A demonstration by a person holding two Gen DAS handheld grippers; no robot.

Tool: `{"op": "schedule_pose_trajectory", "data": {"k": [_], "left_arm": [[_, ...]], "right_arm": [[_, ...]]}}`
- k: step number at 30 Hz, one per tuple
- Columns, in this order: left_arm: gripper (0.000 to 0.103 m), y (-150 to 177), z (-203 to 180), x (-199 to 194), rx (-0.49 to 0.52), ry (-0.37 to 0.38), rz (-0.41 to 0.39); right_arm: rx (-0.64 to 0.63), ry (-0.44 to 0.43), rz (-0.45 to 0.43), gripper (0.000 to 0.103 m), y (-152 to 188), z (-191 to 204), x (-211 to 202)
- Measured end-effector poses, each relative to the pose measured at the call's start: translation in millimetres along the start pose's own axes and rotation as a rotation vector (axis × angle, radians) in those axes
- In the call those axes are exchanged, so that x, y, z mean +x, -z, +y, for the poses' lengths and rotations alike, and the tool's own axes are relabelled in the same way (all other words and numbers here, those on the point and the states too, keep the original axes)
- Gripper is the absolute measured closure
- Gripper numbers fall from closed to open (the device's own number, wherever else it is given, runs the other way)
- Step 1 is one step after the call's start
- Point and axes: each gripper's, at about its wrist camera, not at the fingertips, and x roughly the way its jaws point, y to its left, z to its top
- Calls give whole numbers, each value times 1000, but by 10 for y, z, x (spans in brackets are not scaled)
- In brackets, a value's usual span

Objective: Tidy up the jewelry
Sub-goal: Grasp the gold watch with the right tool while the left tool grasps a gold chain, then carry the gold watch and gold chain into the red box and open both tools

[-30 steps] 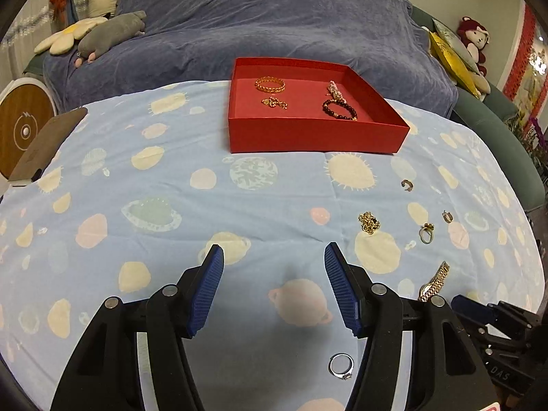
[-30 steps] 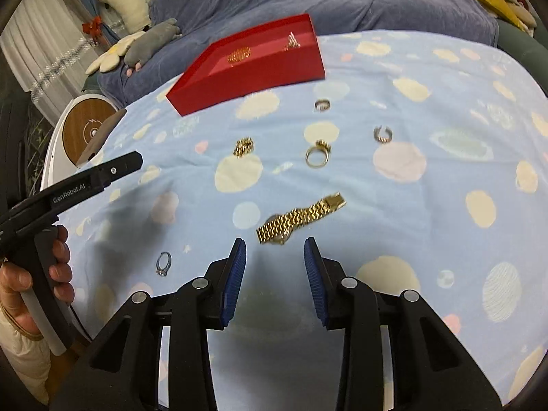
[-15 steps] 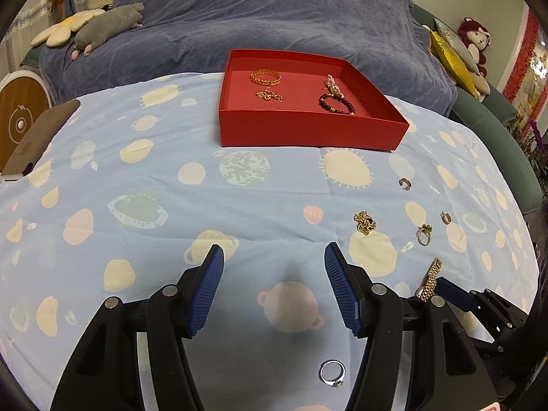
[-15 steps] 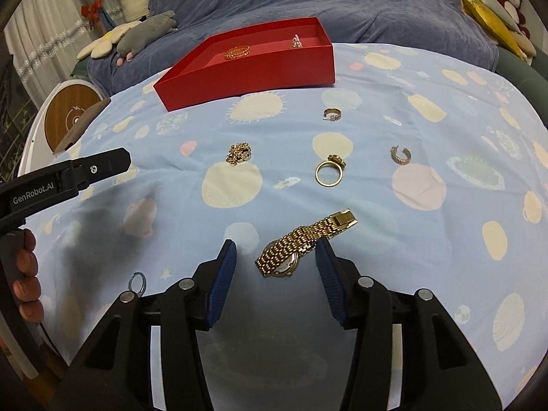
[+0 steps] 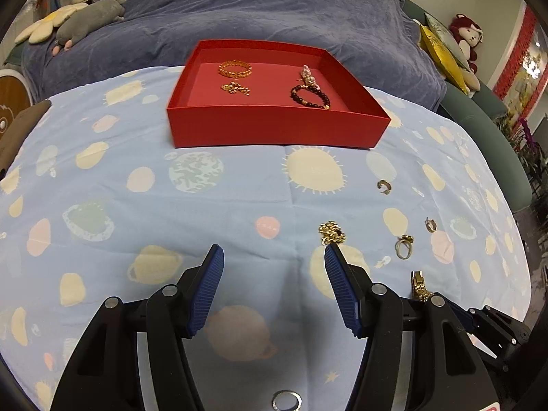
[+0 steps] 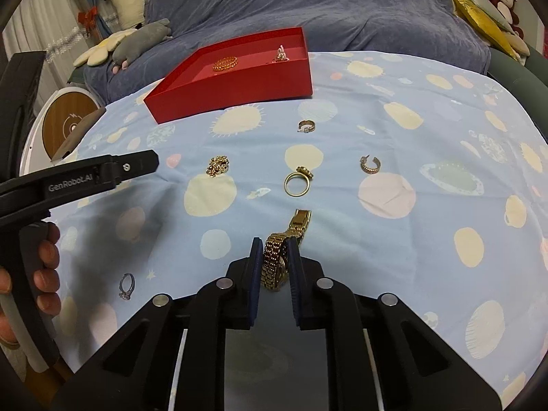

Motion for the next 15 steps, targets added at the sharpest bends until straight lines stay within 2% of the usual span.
{"op": "schedule_pose_trajectory", "data": {"k": [4, 8, 9, 10, 12, 15], "left_arm": [[44, -31, -181, 193, 19, 35, 16], [44, -39, -345, 362, 69, 18, 14], [48, -43, -369, 403, 78, 14, 15], [58, -42, -390, 436, 84, 11, 14], [66, -29, -459, 468, 120, -15, -9], [86, -2, -530, 486, 173, -44, -28]], "right_arm": [[11, -5, 1, 89, -9, -55, -13], [15, -9, -5, 89, -14, -105, -46], [19, -7, -6, 89, -13, -123, -51], [24, -6, -6, 89, -14, -146, -54], [36, -3, -8, 89, -16, -200, -63], [57, 0, -8, 89, -19, -285, -80]]}}
